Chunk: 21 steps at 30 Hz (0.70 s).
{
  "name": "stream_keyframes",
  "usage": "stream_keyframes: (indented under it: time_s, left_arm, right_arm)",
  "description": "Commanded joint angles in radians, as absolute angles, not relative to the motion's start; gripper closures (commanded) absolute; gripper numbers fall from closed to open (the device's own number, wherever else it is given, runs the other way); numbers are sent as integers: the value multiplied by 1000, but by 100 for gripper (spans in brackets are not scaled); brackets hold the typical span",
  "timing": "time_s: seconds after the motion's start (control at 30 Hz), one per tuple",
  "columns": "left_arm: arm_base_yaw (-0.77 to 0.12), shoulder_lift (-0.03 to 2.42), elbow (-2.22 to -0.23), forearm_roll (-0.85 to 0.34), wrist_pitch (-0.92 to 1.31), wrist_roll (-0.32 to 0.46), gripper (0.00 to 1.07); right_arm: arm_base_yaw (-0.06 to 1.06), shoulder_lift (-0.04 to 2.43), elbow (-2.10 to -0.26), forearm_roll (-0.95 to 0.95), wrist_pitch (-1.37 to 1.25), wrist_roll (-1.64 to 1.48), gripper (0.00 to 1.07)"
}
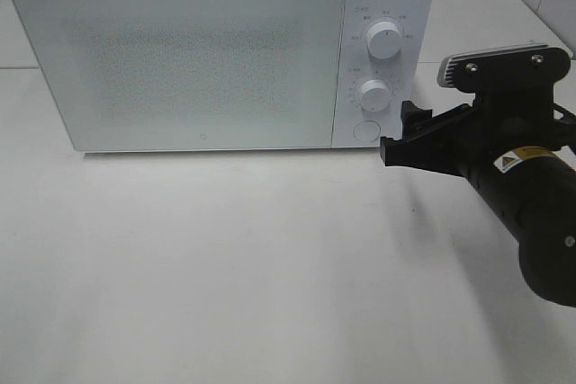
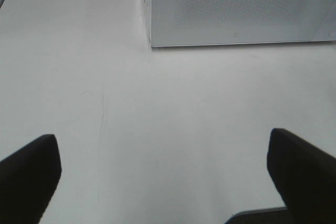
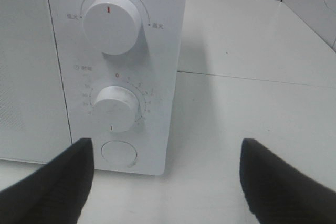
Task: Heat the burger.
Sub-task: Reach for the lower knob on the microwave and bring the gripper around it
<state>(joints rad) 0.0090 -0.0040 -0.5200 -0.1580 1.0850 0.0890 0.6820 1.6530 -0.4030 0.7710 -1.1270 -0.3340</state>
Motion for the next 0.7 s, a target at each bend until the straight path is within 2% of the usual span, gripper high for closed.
stream_keyframes:
  time_s: [0.03, 0.7]
  left_arm:
    - [12, -20, -516, -168, 1073, 84, 6]
    - [12, -20, -516, -168, 1073, 84, 6]
  right_arm:
    - [687, 1679, -436, 781, -1138, -349, 32]
    - [675, 1950, -720, 782, -1141, -301, 32]
